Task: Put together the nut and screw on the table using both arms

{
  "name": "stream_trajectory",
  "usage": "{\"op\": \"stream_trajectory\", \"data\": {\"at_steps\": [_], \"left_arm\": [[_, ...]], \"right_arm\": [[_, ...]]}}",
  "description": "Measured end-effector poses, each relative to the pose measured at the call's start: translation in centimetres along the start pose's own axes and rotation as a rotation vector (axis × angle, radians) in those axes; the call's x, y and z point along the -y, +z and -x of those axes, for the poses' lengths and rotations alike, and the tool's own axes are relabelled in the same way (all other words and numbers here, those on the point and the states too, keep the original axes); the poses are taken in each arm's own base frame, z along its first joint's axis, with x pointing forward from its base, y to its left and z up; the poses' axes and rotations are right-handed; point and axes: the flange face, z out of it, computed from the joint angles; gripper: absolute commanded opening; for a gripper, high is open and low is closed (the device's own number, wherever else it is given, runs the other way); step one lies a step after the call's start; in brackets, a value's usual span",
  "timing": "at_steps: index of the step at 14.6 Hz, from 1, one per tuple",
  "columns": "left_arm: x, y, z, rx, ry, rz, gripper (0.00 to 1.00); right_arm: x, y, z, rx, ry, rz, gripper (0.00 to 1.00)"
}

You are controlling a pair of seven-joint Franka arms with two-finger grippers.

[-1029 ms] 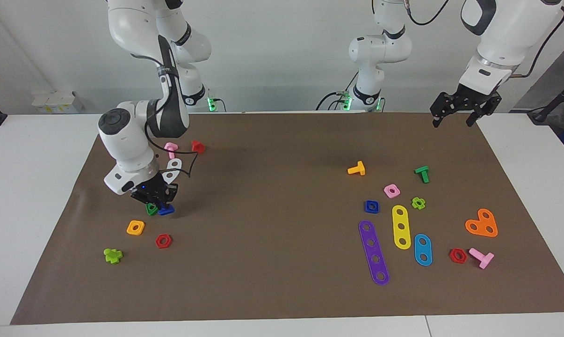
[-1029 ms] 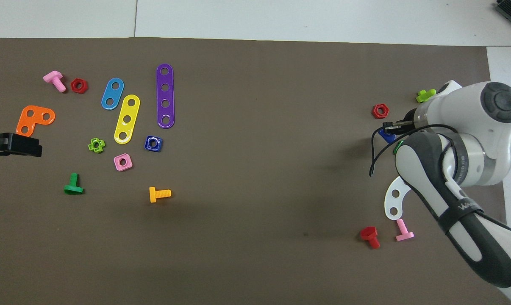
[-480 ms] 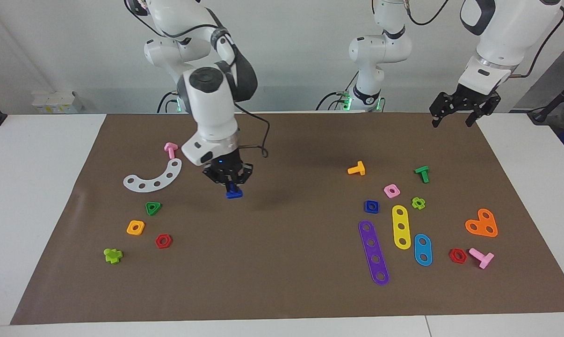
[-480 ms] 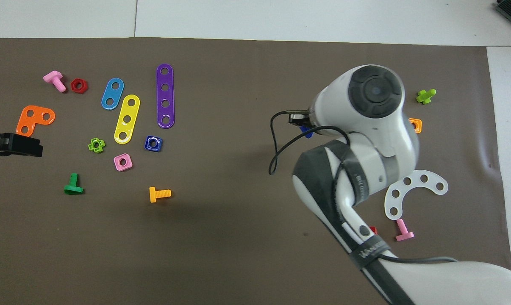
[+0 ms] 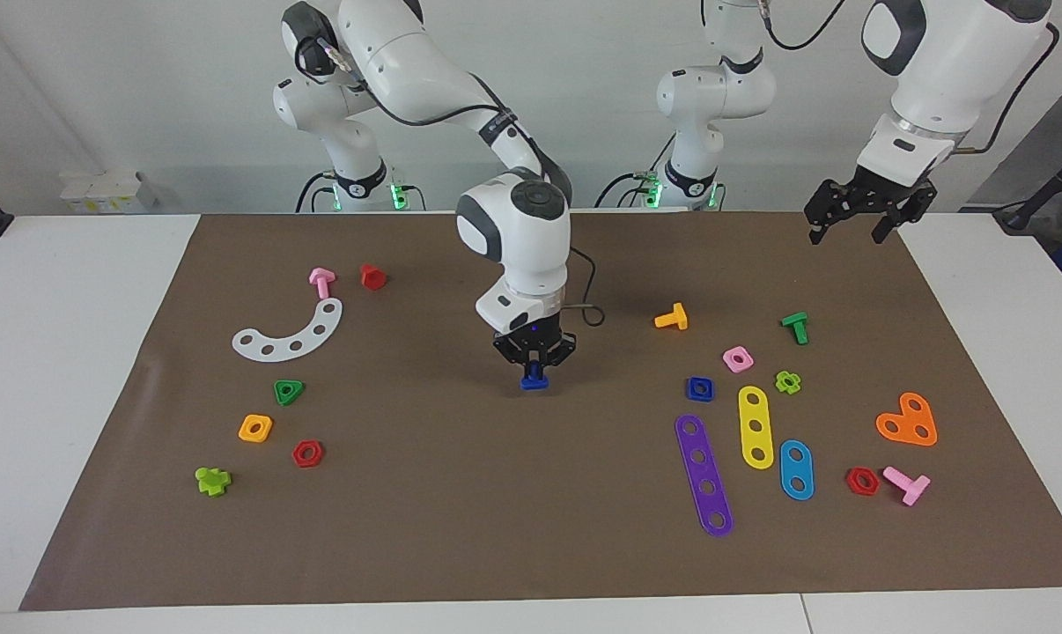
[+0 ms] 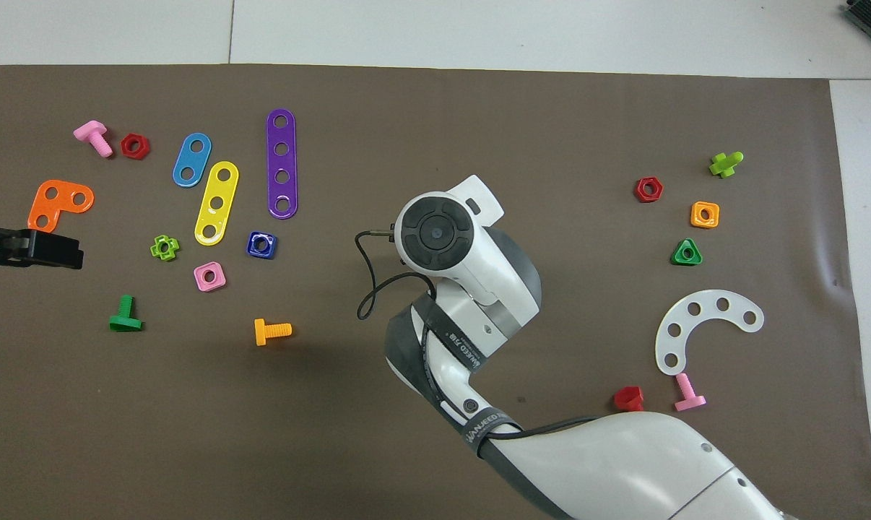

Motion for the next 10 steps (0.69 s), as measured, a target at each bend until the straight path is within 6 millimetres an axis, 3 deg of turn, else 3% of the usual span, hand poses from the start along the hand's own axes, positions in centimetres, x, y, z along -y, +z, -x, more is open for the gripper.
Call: {"op": "stream_trajectory", "data": {"at_steps": [2,3,4,6,10], "left_arm": [[-0.5,1.2,-0.5,-0.007,0.0,0.03,0.96],[-0.7,1.9,-0.9,-0.007,0.002,0.039,0.95],[-1.2,2.9,-1.5,-0.008,0.007,0.049,0.95],[-2.7,5.3,-3.1,-0.013,0.024,0.067,0.93],[-7.7,11.4,-6.6,-0.032,0.098,0.073,0.89]], "right_arm": [[0.3,0.9,0.2,-0.002,0.001,-0.005,0.0],[0.5,1.2,0.3,-0.001,0.004,-0.006,0.58],[0.6,1.4,0.5,0.0,0.013,-0.007,1.0],[1.0,1.6,0.7,-0.003,0.025,-0.013,1.0],[0.8,1.1,0.2,-0.015,0.042,-0.02,1.0]]}}
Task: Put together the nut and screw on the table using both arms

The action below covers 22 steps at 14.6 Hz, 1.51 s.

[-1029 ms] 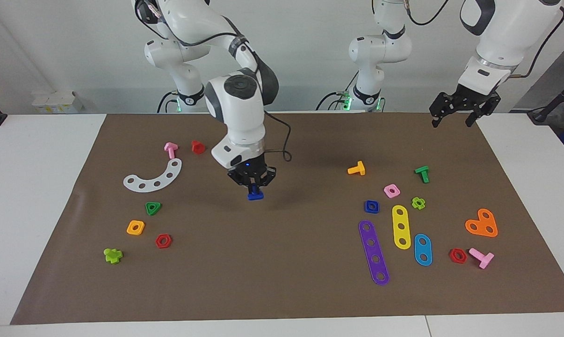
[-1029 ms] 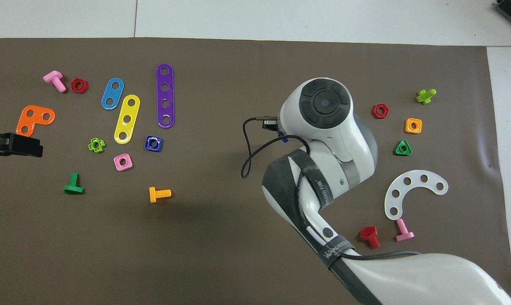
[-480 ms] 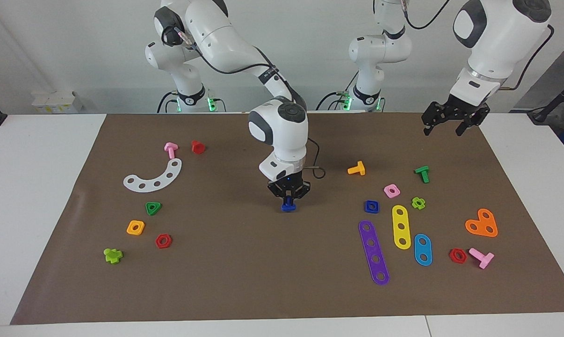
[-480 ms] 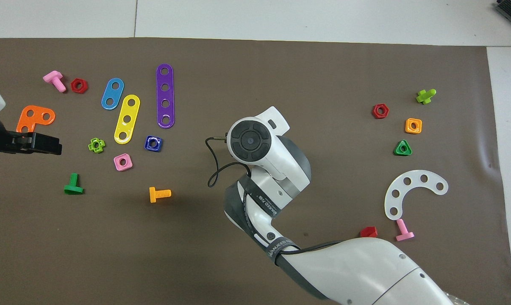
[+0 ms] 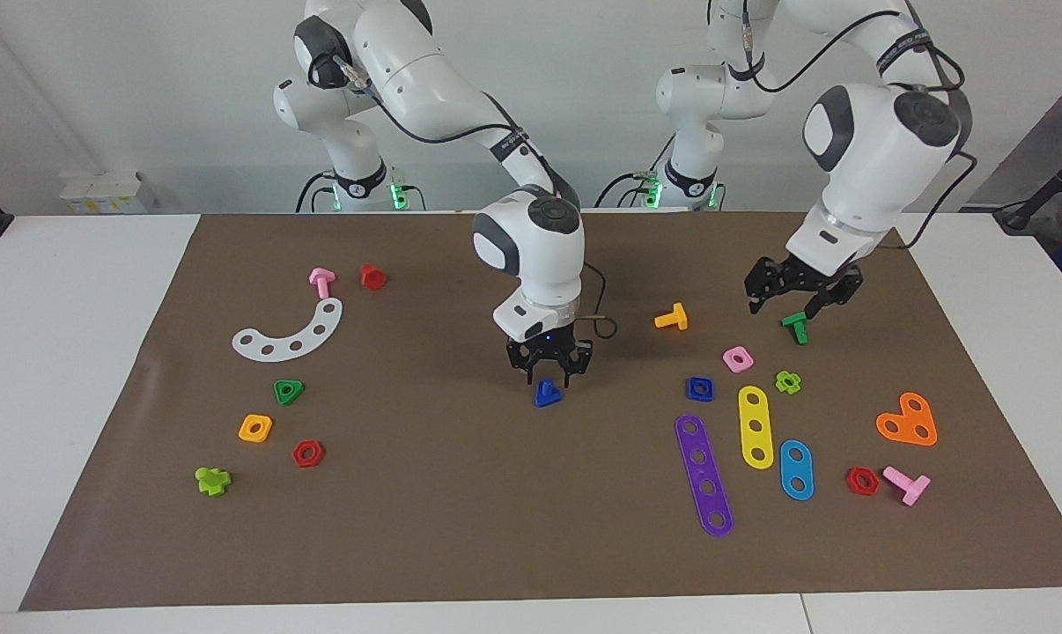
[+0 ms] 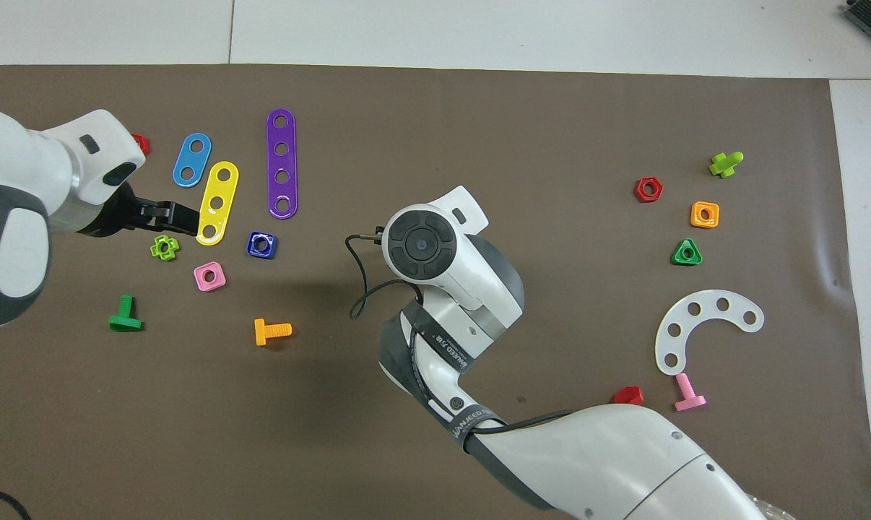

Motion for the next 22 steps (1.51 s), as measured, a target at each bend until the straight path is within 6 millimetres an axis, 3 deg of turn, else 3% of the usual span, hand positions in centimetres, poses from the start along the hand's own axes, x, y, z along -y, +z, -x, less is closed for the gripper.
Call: {"op": "stream_trajectory", "data": {"at_steps": [1,3,5,7,11,14,17,22], "left_arm": [[-0.8,1.5,-0.7,-0.011,0.014,0.0,0.86],[-2.2,4.5,-1.3,-0.019,0.038,0.0,0.84],[-3.3,7.1,-1.8,-0.014,0.055,0.0,0.82],[-3.7,9.7,-2.2,-0.014,0.076,0.0,0.78],[-3.7,15.7,-2.7,-0.022,0.118,-0.004,0.75],[-3.5,17.8,-1.9,0.01,0.136,-0.004,0.74],[-3.5,18.3,-1.4,0.023,0.139,-0.004,0.7],[-3.5,19.2,-0.5,0.047,0.139,-0.004,0.61]], "right_arm": [[-0.4,-1.2,-0.9,-0.016,0.016,-0.009,1.0],[-3.4,-5.9,-4.2,-0.048,0.077,-0.007,1.0],[-8.7,-11.3,-7.9,-0.064,0.122,0.018,1.0],[-14.2,-15.3,-10.4,-0.063,0.121,0.053,1.0],[-25.1,-20.5,-13.7,0.013,0.108,0.032,1.0],[-32.6,-23.7,-14.6,0.054,0.083,0.036,1.0],[-36.1,-27.2,-13.3,0.098,0.089,0.045,1.0],[-37.7,-30.9,-11.2,0.14,0.055,0.058,1.0]]}}
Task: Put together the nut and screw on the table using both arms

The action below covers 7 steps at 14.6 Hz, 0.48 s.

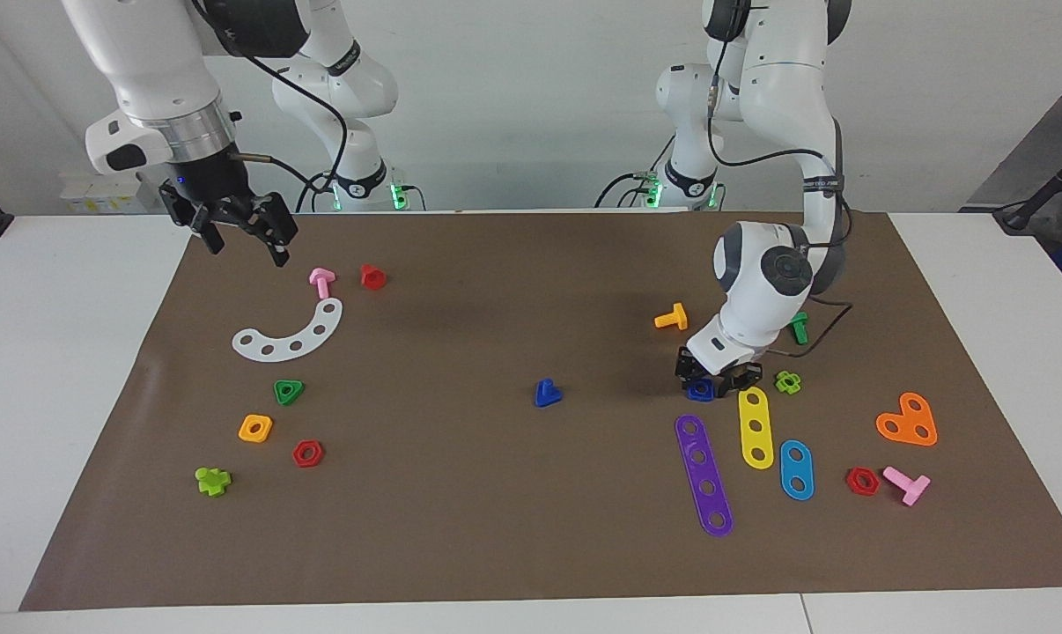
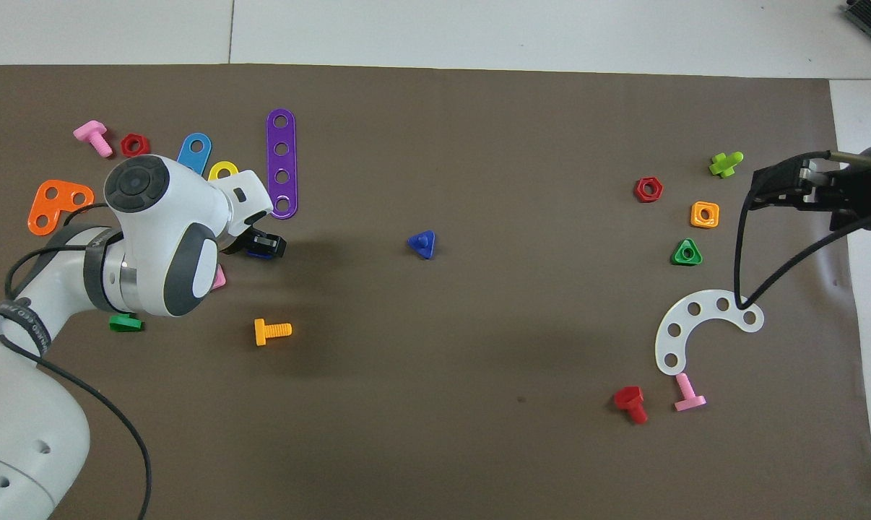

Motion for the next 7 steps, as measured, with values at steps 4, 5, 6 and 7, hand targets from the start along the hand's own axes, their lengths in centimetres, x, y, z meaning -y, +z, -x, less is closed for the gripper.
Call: {"op": "stream_trajectory", "data": {"at_steps": [4,5,6,7], "left_arm": [[-0.04,-0.11,0.01,-0.002,0.001,-0.001,0.46],[-0.1,-0.17,0.0,-0.002,0.002,-0.001,0.43],[-0.14,-0.25,-0.01,-0.004,0.003,-0.001,0.41],[-0.14,-0.36,-0.02,-0.006,0.003,-0.001,0.39]], "right_arm": [[-1.2,-0.31,0.36,0.031,-0.024,0.009,1.0],[-1.14,-0.31,0.37,0.031,-0.026,0.009,1.0],[-1.04,-0.3,0.41,0.032,-0.028,0.009,1.0],[-1.11,-0.29,0.4,0.033,-0.027,0.01,1.0]]}}
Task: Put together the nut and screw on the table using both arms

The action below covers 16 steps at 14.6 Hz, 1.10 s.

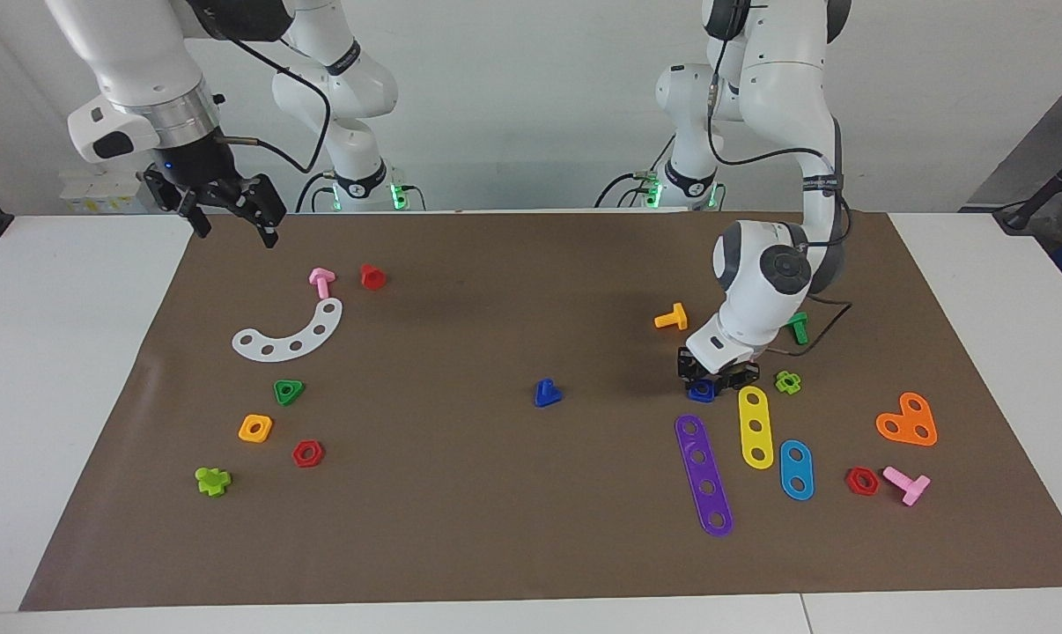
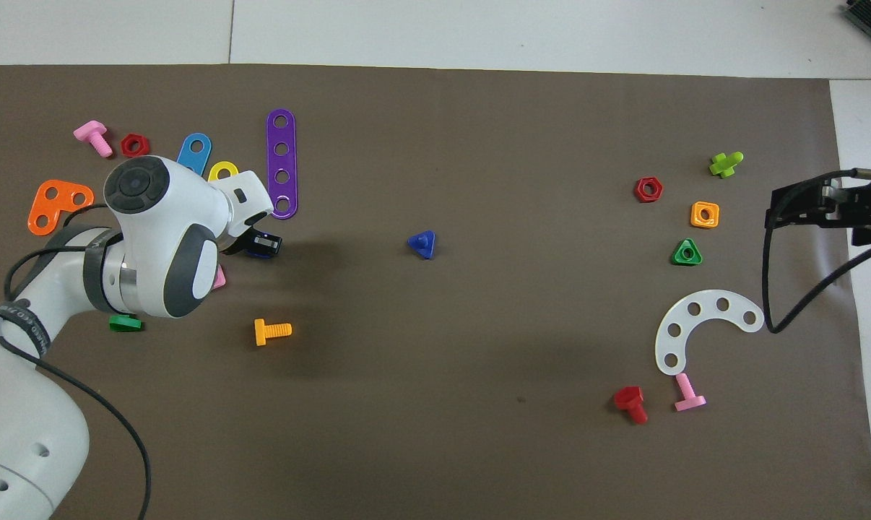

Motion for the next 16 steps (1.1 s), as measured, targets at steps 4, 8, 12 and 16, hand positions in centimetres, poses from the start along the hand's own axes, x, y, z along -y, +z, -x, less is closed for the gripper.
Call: {"op": "stream_trajectory", "data": {"at_steps": [4,8,12,16], "left_arm": [[0.0,-1.4,-0.9,-0.026,-0.003,-0.002,0.33],[-2.2,-4.1,-2.6,-0.044,-0.101,0.004,0.32],[-10.3,-5.5,-3.7,-0.057,-0.202,0.018,0.29],[-17.8,-7.6,-4.7,-0.067,-0.267,0.039,0.29]], "right_arm": [[-3.2,0.2,-0.5,0.018,0.01,0.004,1.0],[-3.0,0.9,0.1,0.047,-0.003,0.007,1.0],[-2.6,0.9,0.6,0.049,-0.011,0.006,1.0],[-2.3,0.8,0.8,0.046,-0.012,0.005,1.0]]}}
